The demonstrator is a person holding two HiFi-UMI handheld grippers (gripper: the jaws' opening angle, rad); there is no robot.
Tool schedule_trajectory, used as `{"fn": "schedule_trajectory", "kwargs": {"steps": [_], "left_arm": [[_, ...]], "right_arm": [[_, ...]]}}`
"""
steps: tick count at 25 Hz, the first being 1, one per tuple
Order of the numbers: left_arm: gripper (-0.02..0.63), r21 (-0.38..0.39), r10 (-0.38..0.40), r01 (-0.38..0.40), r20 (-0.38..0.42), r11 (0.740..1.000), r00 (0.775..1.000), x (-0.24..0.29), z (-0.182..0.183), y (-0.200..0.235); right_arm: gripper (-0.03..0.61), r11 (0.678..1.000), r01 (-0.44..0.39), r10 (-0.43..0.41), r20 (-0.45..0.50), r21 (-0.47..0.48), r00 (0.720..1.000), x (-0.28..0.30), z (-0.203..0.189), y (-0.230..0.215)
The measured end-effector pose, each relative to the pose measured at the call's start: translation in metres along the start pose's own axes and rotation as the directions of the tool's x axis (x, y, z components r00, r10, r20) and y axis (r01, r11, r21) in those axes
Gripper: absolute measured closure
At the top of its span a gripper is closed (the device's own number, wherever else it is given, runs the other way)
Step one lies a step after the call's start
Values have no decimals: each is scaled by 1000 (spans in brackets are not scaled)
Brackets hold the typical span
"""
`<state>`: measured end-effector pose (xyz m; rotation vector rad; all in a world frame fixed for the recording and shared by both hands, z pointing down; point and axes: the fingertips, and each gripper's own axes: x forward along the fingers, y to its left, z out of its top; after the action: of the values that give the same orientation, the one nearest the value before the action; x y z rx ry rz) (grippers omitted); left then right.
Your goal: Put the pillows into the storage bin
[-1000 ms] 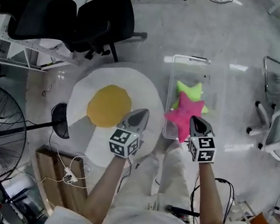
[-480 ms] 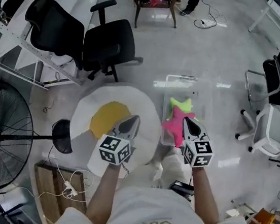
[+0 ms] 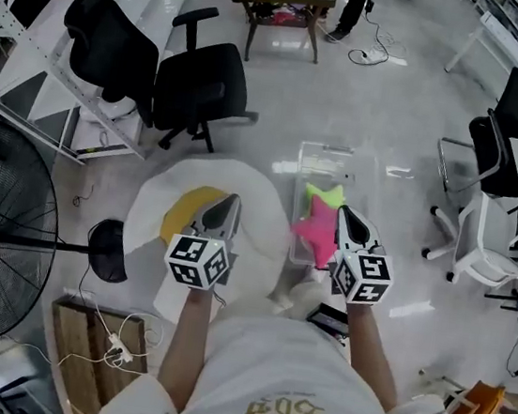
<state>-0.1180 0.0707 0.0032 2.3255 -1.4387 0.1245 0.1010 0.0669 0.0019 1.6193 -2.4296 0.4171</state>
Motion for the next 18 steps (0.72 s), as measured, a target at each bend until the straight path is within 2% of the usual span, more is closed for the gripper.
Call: {"fn": "schedule_trajectory", "kwargs": {"steps": [9,18], "left_arm": [[600,-17,-17,18,32,1000,999,-12,2,-7],[600,-24,-15,16,60,1000,998,-15,8,-6]], "right_arm": [[566,1000,-19,20,26,-11,999,-16,1,22],[566,999,-32,32,45,-12,998,-16,9,25]]}}
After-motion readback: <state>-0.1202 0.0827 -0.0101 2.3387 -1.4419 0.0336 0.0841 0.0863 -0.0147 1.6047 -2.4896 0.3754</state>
